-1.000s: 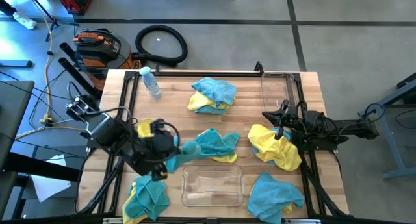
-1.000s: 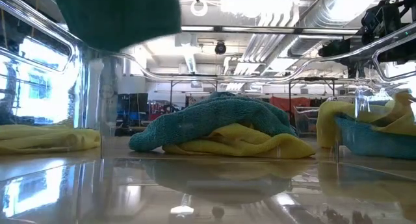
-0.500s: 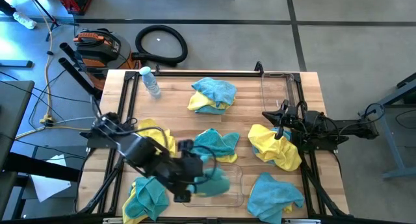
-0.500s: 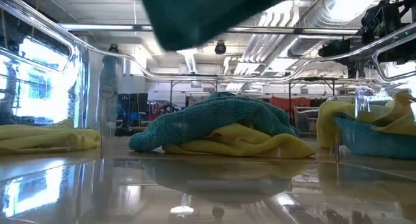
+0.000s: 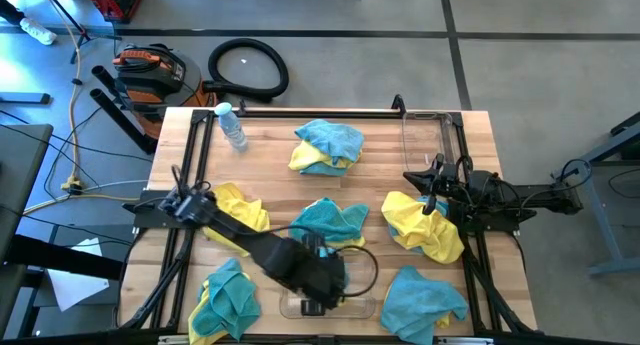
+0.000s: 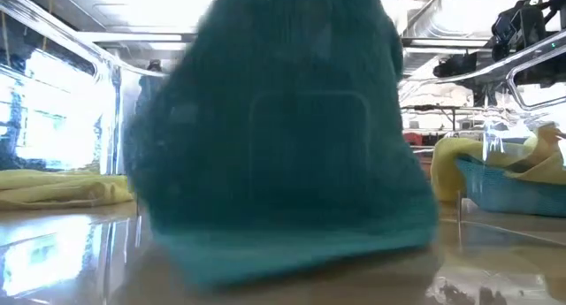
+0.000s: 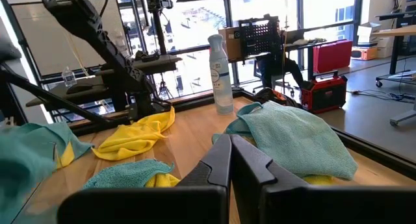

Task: Sort microfiber towel by color & place in baskets
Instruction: Put the blue microfiber towel into the bottom transparent bin

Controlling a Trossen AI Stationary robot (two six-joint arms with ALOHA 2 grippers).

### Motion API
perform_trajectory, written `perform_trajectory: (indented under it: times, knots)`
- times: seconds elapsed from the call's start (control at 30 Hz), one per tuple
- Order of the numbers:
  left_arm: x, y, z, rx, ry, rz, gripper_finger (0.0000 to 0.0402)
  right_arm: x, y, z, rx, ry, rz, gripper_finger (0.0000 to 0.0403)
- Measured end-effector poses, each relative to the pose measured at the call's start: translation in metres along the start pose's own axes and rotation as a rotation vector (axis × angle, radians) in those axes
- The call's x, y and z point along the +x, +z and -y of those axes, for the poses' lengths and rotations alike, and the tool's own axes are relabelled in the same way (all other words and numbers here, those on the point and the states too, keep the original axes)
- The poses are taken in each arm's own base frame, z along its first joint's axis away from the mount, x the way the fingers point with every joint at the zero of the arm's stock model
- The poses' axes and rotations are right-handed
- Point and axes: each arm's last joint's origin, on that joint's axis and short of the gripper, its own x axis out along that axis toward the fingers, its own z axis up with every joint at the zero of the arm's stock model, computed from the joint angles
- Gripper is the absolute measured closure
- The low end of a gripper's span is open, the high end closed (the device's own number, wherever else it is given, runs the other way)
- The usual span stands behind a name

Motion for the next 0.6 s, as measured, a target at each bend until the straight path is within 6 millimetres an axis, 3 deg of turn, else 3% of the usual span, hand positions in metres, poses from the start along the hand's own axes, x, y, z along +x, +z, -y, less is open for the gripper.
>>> perform_trajectory:
  times: [0.33,0.6]
  knots:
    - [0.093,-0.003,0.006,-0.021,0.047,-0.187,0.0401,0.000,0.000,0.000,0.000,0.000,0.000,0.0403]
    - [0.131,-0.005,0.009,-0.038,0.016,-0.224,0.0401,0.000,0.000,0.000,0.000,0.000,0.000,0.0403]
